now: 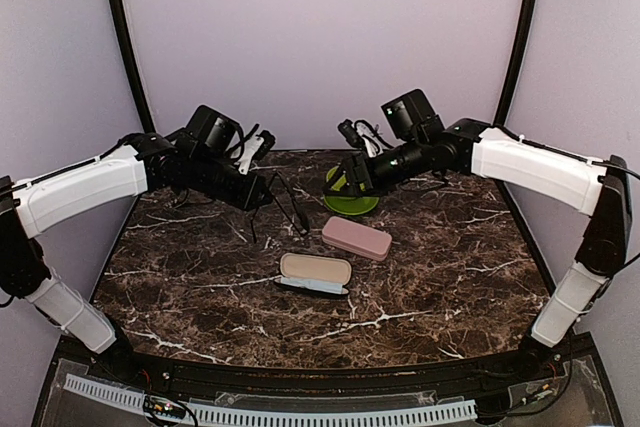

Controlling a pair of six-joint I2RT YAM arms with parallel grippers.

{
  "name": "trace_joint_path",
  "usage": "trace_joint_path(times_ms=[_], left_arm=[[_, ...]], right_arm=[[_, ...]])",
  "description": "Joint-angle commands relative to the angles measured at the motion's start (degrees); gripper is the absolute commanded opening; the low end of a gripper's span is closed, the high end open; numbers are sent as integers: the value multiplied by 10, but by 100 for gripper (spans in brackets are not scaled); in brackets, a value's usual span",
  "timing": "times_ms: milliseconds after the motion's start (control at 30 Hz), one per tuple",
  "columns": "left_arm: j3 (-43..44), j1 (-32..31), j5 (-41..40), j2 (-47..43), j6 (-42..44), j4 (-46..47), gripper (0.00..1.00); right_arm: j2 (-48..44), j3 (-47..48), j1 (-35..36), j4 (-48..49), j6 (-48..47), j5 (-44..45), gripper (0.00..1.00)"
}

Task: Organize the sunglasses
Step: Pass from the left arm to the right

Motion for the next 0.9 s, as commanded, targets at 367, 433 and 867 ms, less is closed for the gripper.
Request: trace_joint_path(times_ms=[367, 433, 867], left_arm=[[10, -4, 1, 9, 10, 18, 0], [9, -4, -1, 8, 10, 19, 0], [4, -4, -1, 8, 20, 37, 0]], right_arm=[[-20, -33, -1, 42, -7, 25, 18], [-22, -32, -1, 41, -10, 29, 45], [-22, -86, 0, 194, 82, -119, 100]])
